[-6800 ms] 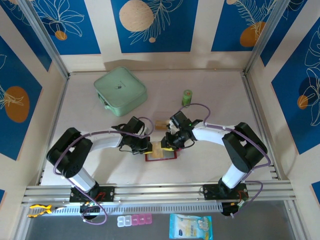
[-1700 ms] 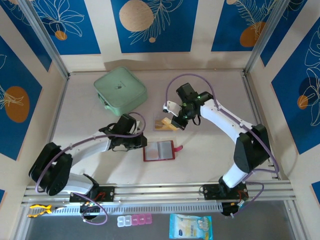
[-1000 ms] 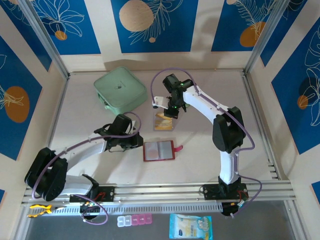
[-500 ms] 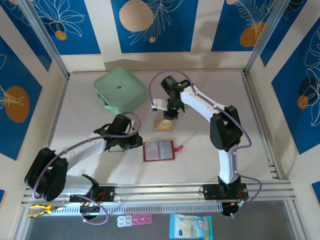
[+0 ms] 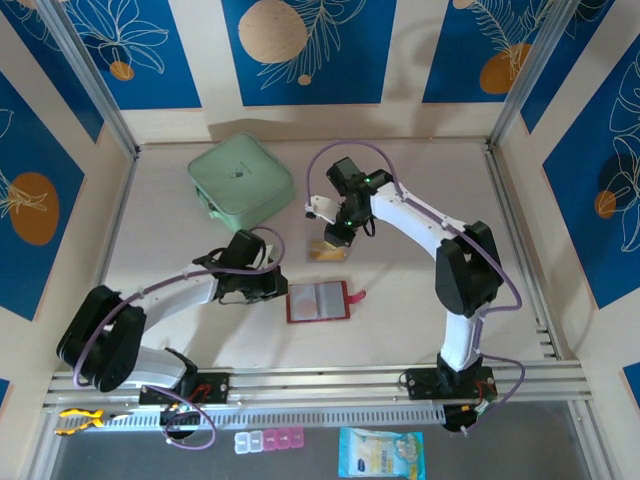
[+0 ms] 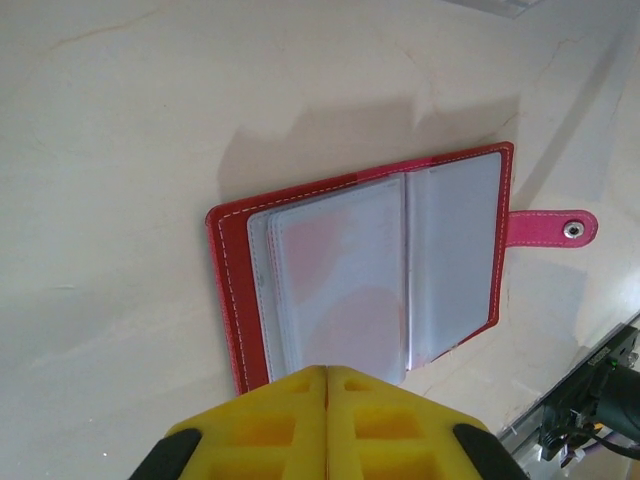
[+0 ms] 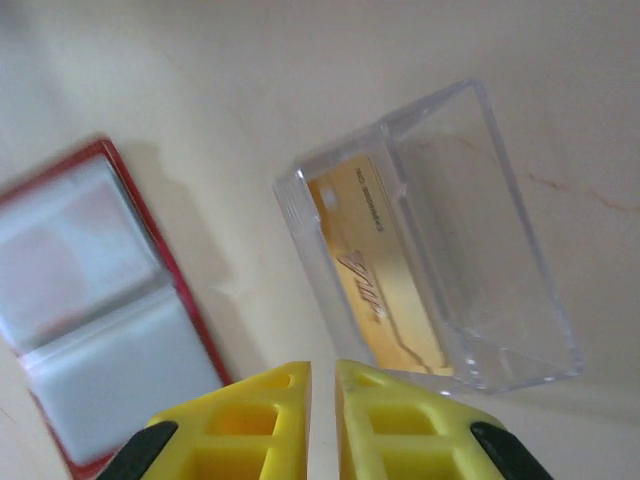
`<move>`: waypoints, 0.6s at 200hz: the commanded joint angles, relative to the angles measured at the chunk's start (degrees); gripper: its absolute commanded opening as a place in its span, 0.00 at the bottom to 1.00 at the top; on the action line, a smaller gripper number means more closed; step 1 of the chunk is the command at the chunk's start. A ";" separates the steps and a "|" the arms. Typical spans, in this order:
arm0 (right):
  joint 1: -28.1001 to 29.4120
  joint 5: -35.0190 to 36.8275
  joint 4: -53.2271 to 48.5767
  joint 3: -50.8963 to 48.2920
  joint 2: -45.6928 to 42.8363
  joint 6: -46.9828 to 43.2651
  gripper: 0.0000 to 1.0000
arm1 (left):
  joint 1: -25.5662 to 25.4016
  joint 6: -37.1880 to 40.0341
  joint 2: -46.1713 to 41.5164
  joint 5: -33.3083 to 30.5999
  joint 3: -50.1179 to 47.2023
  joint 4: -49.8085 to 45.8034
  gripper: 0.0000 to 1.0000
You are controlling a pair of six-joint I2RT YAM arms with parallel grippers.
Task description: Take the credit cards out of the card holder
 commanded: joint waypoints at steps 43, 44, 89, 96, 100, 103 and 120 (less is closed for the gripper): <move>1.99 -4.16 11.28 -11.89 -8.94 36.66 0.14 | -0.99 0.02 2.75 1.05 -1.24 0.23 0.03; 2.03 -4.16 11.47 -12.10 -9.19 37.00 0.14 | -1.02 0.02 2.78 1.04 -1.25 0.18 0.03; 2.16 -8.89 22.70 -23.10 -16.71 54.01 0.11 | -1.49 0.20 4.81 1.91 -1.54 1.27 0.02; 2.33 -9.00 24.03 -24.60 -17.59 56.01 0.11 | -1.72 0.33 5.29 2.05 -1.36 1.32 0.02; 2.40 -8.84 24.46 -25.32 -17.97 57.17 0.11 | -1.86 0.35 5.54 2.06 -1.20 1.21 0.02; 2.47 -8.79 24.76 -25.84 -18.31 58.04 0.11 | -1.99 0.46 5.65 2.09 -1.11 1.20 0.02; 2.68 -8.84 26.02 -28.37 -19.82 61.23 0.10 | -2.35 0.68 6.44 2.12 -0.73 1.02 0.01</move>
